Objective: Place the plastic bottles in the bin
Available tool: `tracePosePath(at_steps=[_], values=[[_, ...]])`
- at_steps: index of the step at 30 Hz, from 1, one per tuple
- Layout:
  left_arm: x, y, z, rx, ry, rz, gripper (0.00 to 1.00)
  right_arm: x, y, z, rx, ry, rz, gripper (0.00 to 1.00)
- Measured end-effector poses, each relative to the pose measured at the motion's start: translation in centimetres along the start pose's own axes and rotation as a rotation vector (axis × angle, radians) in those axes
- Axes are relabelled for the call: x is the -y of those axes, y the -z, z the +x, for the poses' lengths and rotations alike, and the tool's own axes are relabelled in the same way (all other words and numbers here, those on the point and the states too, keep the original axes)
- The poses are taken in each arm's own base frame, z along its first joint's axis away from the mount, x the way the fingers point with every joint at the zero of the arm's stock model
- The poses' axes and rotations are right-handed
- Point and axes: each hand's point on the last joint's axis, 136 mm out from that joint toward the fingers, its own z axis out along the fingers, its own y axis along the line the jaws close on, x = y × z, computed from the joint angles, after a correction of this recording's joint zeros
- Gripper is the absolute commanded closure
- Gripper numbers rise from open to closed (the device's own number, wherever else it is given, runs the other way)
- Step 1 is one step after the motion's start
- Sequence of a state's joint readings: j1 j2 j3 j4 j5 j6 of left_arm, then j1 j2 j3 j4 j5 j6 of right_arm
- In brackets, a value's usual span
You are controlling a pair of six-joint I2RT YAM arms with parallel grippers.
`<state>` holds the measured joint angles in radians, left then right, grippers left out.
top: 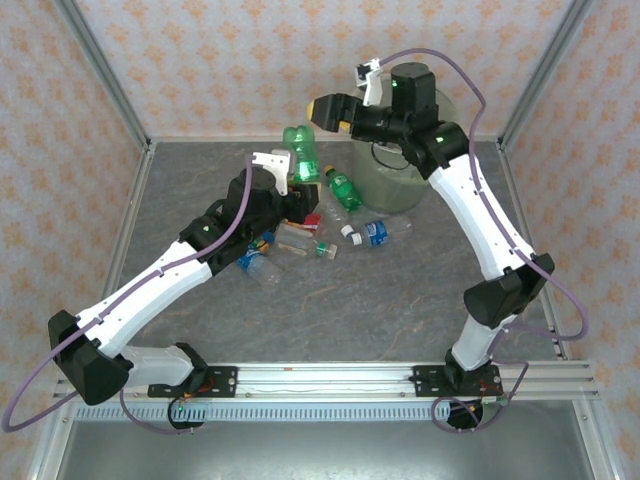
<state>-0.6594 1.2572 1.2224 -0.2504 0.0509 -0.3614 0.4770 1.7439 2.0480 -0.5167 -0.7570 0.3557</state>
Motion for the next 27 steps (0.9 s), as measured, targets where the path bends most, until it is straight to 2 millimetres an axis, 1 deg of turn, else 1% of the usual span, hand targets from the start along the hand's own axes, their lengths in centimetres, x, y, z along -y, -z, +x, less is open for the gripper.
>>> tracePosePath(at_steps=[6, 9, 13, 15, 16, 18, 20, 21, 23, 25, 27], values=[[0.5, 0.1, 0.0, -0.007, -0.02, 0.025, 0.68, -0.1, -2.1, 2.8, -0.092, -0.002, -0.006, 0.1], [0.6, 0.1, -0.2, -0.002, -0.023, 0.027, 0.68, -0.3, -2.8, 4.0, -0.129, 0.0, -0.01, 0.13], [0.8, 0.2, -0.3, 0.001, -0.023, 0.032, 0.68, -0.2, -3.3, 5.5, -0.172, -0.001, -0.02, 0.23], [0.9, 0.2, 0.0, -0.011, -0.025, 0.033, 0.68, 0.0, -3.5, 6.0, -0.189, -0.002, -0.028, 0.34], [0.8, 0.1, 0.2, -0.02, -0.027, 0.031, 0.68, 0.0, -3.5, 6.2, -0.194, 0.0, -0.031, 0.37], [0.7, -0.1, 0.5, -0.028, -0.028, 0.028, 0.68, 0.0, -3.6, 6.3, -0.198, 0.004, -0.031, 0.38], [0.7, -0.1, 0.5, -0.029, -0.028, 0.028, 0.65, 0.1, -3.6, 6.3, -0.198, 0.003, -0.029, 0.39], [0.8, -0.1, 0.4, -0.028, -0.028, 0.028, 0.57, 0.1, -3.5, 6.3, -0.196, 0.006, -0.027, 0.39], [0.8, -0.1, 0.3, -0.026, -0.028, 0.029, 0.37, 0.1, -3.5, 6.2, -0.191, 0.006, -0.022, 0.4], [0.8, 0.0, 0.1, -0.021, -0.032, 0.025, 0.13, 0.3, -3.5, 6.1, -0.184, -0.001, -0.011, 0.4], [0.8, 0.1, -0.1, -0.013, -0.023, 0.02, 0.01, 1.0, -3.3, 5.5, -0.167, -0.013, 0.012, 0.41]])
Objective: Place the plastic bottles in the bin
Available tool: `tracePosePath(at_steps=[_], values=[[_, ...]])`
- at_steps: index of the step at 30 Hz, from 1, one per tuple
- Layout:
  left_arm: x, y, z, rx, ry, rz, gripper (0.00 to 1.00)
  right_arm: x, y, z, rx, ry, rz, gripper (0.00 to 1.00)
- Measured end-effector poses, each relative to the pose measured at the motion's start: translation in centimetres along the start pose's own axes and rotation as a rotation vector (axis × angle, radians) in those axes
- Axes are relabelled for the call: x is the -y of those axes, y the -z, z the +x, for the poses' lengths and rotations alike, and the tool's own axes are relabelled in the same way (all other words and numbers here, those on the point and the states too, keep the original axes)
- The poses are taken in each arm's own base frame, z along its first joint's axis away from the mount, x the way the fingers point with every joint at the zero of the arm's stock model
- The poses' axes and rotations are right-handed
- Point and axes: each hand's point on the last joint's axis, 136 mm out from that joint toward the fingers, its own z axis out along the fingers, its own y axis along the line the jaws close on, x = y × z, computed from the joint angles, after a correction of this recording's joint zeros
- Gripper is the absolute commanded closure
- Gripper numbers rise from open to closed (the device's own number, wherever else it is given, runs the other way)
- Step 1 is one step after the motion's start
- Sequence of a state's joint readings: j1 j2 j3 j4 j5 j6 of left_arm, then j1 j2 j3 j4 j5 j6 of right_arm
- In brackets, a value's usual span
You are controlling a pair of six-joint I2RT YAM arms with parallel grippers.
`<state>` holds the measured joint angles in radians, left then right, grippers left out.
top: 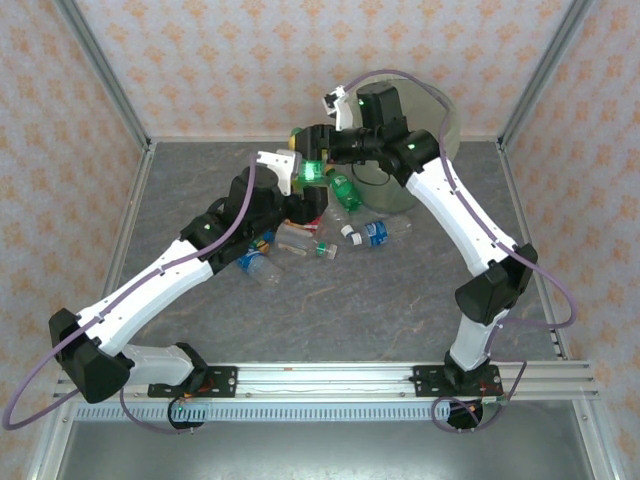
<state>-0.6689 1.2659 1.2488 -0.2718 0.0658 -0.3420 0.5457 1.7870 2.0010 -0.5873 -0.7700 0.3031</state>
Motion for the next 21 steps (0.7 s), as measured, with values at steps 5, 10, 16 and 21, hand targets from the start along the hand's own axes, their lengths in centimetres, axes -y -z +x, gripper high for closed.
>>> tracePosePath(at_steps=[5, 10, 16, 21], values=[[-0.4, 1.5, -1.3, 0.056, 0.022, -0.02, 0.01, 4.3, 2.9, -3.7, 0.115, -0.076, 0.105, 0.41], [-1.5, 4.8, -2.7, 0.154, 0.075, -0.053, 0.01, 8.5, 8.6, -9.3, 0.316, -0.129, 0.238, 0.41], [-4.2, 6.3, -1.7, 0.197, 0.159, -0.143, 0.01, 12.1, 13.9, -14.1, 0.522, -0.171, 0.375, 0.4], [-7.5, 5.8, 0.6, 0.161, 0.254, -0.247, 0.01, 15.9, 14.7, -15.9, 0.604, -0.204, 0.495, 0.4]])
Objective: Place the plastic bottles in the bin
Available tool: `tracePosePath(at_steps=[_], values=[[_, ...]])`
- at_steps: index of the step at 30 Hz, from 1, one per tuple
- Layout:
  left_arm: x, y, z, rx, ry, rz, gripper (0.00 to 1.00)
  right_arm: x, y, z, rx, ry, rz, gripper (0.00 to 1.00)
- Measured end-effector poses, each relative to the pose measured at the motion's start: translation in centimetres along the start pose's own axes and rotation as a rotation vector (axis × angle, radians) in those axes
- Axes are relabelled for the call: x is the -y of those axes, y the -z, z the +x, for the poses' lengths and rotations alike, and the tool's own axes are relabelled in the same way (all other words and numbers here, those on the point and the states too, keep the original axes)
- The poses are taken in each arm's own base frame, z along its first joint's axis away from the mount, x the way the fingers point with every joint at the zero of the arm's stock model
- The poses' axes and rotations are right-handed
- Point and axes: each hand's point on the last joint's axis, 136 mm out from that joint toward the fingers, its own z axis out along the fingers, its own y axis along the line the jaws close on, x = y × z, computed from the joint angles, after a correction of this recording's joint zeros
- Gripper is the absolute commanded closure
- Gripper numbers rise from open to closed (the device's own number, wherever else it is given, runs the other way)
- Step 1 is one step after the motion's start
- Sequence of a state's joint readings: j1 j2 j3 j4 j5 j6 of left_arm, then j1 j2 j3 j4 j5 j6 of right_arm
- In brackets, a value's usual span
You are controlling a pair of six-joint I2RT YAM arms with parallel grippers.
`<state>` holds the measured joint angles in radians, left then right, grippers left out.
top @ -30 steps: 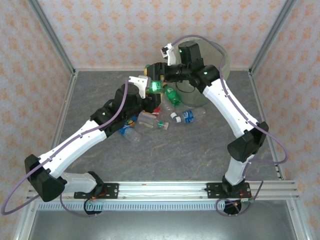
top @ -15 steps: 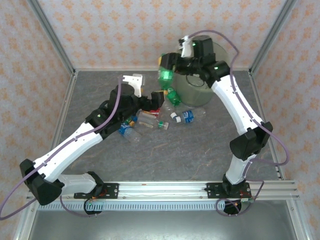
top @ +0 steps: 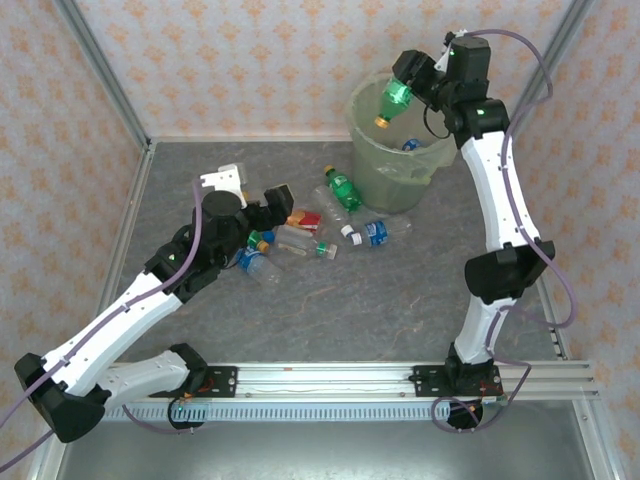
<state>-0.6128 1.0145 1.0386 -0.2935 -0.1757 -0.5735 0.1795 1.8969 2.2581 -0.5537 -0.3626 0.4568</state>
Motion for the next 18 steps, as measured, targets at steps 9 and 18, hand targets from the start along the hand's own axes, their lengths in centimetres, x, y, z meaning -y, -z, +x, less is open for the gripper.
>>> tracePosePath(at_steps=[9, 18], values=[[-5.4, -0.7, 3.2, -0.071, 0.128, -0.168, 0.02, 4.5, -3.1, 0.3, 0.028, 0.02, 0.178, 0.08], [-10.1, -2.0, 6.9, -0.15, 0.245, -0.343, 0.06, 4.9, -2.6, 0.5, 0.021, 0.04, 0.2, 0.0]])
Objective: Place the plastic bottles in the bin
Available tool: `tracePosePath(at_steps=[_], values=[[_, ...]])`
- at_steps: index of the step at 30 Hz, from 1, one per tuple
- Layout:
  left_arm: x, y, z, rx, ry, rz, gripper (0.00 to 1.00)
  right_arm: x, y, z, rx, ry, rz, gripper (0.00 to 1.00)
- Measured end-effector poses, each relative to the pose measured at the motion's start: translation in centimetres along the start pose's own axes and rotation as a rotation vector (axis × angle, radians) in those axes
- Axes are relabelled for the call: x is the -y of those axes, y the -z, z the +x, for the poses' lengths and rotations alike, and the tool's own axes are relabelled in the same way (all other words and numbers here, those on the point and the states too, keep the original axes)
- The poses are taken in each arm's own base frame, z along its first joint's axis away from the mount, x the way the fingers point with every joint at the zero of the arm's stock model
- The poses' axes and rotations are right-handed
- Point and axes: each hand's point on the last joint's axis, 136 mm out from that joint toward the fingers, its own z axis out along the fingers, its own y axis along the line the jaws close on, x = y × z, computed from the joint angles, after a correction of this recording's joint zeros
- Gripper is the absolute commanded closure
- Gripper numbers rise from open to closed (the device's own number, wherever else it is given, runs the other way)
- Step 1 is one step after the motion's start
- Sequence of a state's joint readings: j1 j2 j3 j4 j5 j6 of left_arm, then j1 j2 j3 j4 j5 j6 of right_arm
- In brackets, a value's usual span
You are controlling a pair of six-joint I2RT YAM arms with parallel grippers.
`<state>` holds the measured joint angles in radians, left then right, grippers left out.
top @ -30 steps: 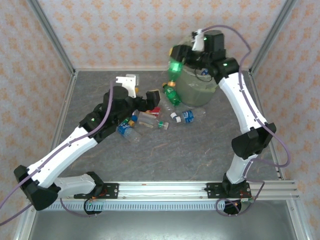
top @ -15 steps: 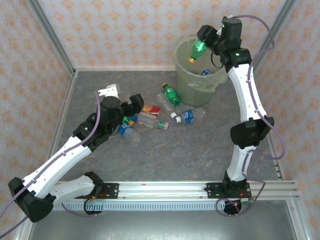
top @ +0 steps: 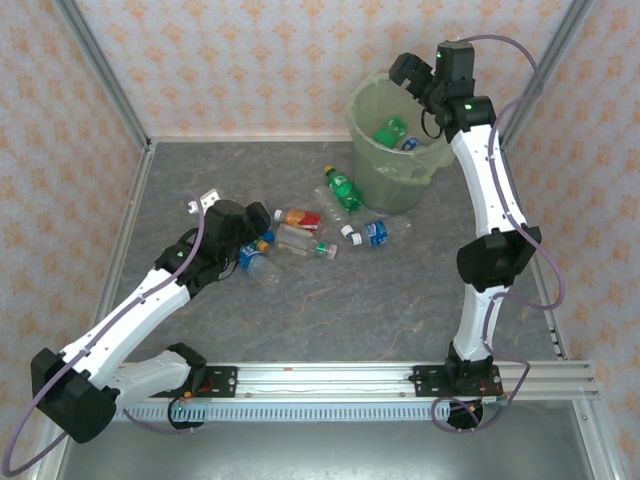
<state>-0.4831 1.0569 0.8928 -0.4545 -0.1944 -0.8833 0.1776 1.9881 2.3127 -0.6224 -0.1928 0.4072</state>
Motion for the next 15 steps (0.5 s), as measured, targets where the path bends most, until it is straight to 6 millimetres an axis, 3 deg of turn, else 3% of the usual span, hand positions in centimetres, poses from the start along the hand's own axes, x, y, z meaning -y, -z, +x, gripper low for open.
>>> tracePosePath(at_steps=[5, 11, 15], values=[[-2.7, -2.2, 3.6, -0.096, 0.051, -0.092, 0.07, -0.3, 2.4, 0.1, 0.0, 0.014, -0.007, 0.0], [-6.3, -3.8, 8.4, -0.219, 0.108, -0.185, 0.09, -2.7, 6.5, -0.3, 0.031, 0.033, -0.06, 0.0], [-6.9, -4.4, 10.2, -0.267, 0.13, -0.198, 0.1, -4.4, 8.3, -0.6, 0.054, 0.045, -0.102, 0.0]])
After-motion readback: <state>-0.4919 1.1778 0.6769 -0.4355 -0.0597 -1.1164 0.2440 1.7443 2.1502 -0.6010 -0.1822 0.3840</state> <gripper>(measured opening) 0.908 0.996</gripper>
